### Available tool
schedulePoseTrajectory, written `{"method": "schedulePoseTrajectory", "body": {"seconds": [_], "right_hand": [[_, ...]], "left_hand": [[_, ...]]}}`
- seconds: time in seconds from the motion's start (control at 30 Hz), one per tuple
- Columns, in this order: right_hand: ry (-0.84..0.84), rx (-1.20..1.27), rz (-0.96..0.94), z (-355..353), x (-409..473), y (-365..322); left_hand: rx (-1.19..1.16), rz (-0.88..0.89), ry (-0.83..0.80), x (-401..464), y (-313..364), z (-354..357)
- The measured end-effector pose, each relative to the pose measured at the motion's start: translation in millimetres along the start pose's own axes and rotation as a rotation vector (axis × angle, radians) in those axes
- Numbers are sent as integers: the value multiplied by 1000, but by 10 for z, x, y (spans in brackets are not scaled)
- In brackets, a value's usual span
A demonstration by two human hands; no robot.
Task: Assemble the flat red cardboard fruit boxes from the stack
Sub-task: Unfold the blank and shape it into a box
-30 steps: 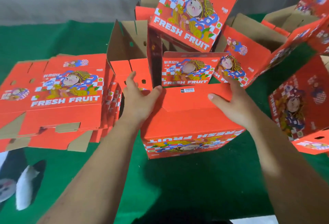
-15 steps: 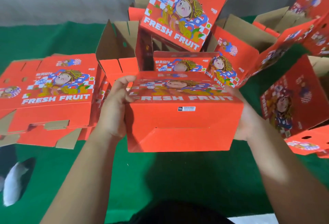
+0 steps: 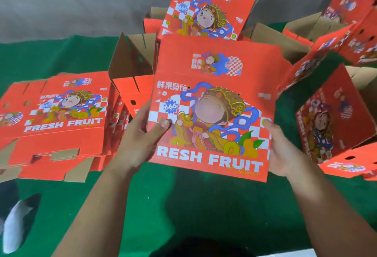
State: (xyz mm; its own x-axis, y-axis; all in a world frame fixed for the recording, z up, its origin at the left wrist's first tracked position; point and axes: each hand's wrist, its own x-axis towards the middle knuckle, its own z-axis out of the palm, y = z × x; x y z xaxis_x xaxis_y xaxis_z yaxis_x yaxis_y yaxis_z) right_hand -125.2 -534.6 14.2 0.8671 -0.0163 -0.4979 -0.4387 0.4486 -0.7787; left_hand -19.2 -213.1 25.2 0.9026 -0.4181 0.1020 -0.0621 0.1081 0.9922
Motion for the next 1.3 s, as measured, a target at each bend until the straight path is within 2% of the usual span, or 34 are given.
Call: {"method": "schedulePoseTrajectory", "body": {"seconds": [0.07,0.2,0.33,0.4,0.47,0.53,0.67,0.73,0.83,0.93,1.0,1.07,1.17,1.3], "right_hand": [[29,-26,-56,12,2,-42],[99,-62,-277,221,26,-72],[100,-51,-517,528,14,-295],[95,-48,-634,728,75,-460],[142,-54,-758,935,194,-612],[174,-109,-890,1235,333,-775],[225,-155,-1079,1984,631,-1070],[254,-178,-1134,2272,812,-1178],[292,-290,-1162,2501,1085,-1233],[262,-553,-1220,2562,1425,-1241],[186,-687,-1127,2616,1636,-1248],[134,-769,-968,2678,1769,-1203],[127,-852,-810,2696,1898,-1073],[234,-948,-746,2690,1967,-1069]], "left_hand": [[81,46,21,77,60,31],[378,133,200,178,128,114],[557,258,357,321,384,113],[722,254,454,465,558,76],[832,141,518,580,765,130],[811,99,492,649,945,230],[684,285,218,787,1198,272],[610,335,154,919,1284,162],[609,341,142,1159,1318,-163],[570,333,186,1438,1225,-584],[621,208,261,1585,1073,-825],[554,70,251,1667,906,-997],[451,31,175,1734,798,-1155],[429,19,84,1890,883,-1132]]}}
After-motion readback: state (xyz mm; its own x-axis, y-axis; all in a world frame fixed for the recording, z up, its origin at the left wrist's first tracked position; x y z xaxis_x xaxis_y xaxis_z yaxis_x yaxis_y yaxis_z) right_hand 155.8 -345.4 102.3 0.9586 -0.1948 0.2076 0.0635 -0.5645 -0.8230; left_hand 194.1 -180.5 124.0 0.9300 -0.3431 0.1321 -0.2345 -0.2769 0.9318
